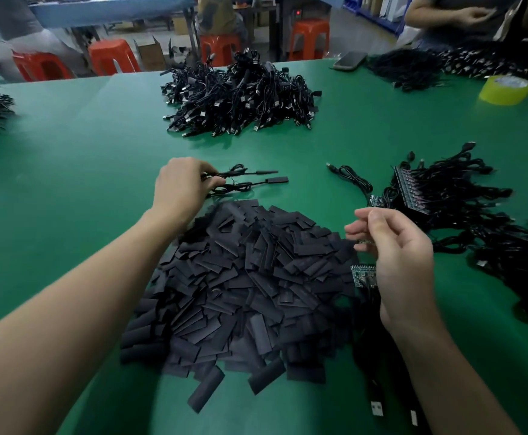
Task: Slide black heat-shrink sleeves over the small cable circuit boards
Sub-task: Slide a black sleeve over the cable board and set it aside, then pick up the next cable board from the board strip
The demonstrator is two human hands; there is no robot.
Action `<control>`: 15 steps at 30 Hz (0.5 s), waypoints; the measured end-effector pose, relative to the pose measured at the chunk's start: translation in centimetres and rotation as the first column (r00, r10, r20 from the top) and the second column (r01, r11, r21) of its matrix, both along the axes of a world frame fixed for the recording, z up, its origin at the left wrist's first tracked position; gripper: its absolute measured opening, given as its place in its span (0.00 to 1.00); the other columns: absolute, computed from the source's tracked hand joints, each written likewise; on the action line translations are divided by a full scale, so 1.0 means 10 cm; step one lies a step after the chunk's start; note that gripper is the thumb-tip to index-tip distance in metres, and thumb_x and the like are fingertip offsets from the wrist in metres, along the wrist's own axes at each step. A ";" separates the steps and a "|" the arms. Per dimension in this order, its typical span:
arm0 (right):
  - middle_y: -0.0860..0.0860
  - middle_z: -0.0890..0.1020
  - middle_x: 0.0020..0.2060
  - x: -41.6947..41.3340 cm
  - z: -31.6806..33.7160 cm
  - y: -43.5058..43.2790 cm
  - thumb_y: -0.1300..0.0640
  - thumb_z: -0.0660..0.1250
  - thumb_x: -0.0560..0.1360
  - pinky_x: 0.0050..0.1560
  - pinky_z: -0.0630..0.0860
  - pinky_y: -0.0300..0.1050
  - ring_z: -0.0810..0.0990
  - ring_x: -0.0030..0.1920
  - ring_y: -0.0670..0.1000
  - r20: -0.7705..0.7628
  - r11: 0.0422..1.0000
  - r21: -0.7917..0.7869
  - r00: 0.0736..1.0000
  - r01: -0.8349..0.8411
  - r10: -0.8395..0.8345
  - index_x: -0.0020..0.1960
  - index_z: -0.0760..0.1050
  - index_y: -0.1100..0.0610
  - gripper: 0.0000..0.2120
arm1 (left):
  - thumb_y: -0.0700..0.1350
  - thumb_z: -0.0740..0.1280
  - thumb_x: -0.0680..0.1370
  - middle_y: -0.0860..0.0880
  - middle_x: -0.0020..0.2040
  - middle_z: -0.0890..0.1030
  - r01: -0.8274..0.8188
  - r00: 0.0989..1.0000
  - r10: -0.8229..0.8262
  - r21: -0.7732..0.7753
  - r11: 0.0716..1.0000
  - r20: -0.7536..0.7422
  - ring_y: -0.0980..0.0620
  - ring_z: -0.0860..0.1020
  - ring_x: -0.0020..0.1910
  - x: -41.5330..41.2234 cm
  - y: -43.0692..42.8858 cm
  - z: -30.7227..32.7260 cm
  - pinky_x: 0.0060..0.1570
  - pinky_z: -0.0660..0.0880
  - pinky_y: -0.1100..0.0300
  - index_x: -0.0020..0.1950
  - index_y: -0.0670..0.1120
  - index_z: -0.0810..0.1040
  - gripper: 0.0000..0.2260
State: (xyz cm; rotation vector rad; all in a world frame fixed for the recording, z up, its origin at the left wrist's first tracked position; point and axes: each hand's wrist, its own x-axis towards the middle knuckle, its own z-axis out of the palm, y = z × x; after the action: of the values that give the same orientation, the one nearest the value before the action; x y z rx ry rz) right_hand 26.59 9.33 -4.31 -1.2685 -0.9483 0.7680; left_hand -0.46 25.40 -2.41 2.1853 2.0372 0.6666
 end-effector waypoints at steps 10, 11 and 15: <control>0.47 0.80 0.50 0.28 -0.03 0.00 0.53 0.62 0.82 0.55 0.73 0.52 0.73 0.54 0.51 0.829 0.930 -0.347 0.503 0.122 0.244 0.52 0.80 0.51 0.08 | 0.58 0.68 0.79 0.49 0.56 0.79 0.236 0.970 -0.243 0.153 0.960 0.028 0.48 0.75 0.60 0.43 -0.75 -0.12 0.59 0.74 0.50 0.59 0.49 0.85 0.17; 0.48 0.79 0.52 0.31 -0.02 -0.01 0.50 0.63 0.82 0.58 0.72 0.53 0.72 0.57 0.52 0.835 0.895 -0.424 0.444 0.143 0.325 0.53 0.79 0.50 0.08 | 0.59 0.67 0.78 0.50 0.55 0.79 0.274 0.957 -0.285 0.146 0.950 0.057 0.49 0.75 0.59 0.50 -0.89 -0.11 0.59 0.74 0.51 0.59 0.50 0.85 0.17; 0.45 0.71 0.50 0.39 0.05 -0.05 0.44 0.66 0.79 0.59 0.70 0.54 0.69 0.61 0.50 0.786 0.809 -0.568 0.393 0.151 0.478 0.49 0.74 0.44 0.05 | 0.58 0.67 0.79 0.55 0.54 0.79 0.351 0.917 -0.369 0.132 0.927 0.153 0.53 0.74 0.57 0.64 -1.36 -0.15 0.61 0.73 0.52 0.57 0.52 0.85 0.14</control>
State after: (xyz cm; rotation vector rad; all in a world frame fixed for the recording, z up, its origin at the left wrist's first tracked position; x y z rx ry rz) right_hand 30.50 8.81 -3.84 -2.2716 -1.8863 0.4488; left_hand 5.91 11.80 -3.92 2.3712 1.4893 0.8907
